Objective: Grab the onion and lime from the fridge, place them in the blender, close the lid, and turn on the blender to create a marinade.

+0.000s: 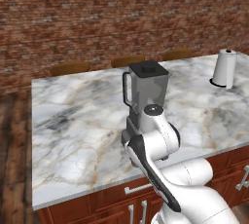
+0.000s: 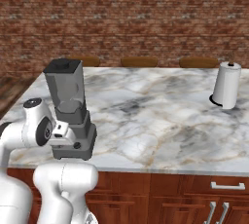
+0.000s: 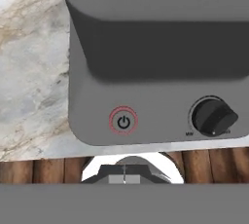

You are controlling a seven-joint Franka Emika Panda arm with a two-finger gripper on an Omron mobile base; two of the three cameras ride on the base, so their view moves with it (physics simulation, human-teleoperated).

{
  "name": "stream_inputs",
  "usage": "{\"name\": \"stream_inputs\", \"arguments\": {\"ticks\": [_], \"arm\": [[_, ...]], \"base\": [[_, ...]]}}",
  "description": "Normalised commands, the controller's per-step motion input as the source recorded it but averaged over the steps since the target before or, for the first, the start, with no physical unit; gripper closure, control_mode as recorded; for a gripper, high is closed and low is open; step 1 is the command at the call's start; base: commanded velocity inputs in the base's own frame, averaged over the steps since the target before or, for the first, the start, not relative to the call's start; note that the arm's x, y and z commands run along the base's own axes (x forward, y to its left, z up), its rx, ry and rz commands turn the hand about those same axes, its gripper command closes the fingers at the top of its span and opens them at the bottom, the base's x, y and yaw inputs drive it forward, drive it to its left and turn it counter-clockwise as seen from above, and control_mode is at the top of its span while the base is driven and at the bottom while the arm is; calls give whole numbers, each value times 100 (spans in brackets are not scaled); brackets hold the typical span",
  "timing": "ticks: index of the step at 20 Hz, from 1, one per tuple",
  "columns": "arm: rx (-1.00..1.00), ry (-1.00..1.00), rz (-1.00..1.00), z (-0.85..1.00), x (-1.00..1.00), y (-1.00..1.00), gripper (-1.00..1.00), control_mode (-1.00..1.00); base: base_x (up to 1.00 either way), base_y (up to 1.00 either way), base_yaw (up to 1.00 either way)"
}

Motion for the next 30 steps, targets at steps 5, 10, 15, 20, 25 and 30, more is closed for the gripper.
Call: {"name": "stream_inputs", "arguments": {"ticks": [5, 10, 15, 20, 25, 30], "arm": [[0, -1, 0, -21, 26, 9, 100, -100], [0, 0, 0, -4, 29, 0, 100, -100], [0, 0, 0, 0, 16, 0, 100, -100], [0, 0, 0, -29, 2, -1, 100, -100], [0, 0, 0, -31, 1, -1, 100, -100], [0, 0, 0, -24, 5, 0, 100, -100]], "base": [[0, 0, 0], [0, 0, 0], [0, 0, 0], [0, 0, 0], [0, 0, 0], [0, 0, 0]]}}
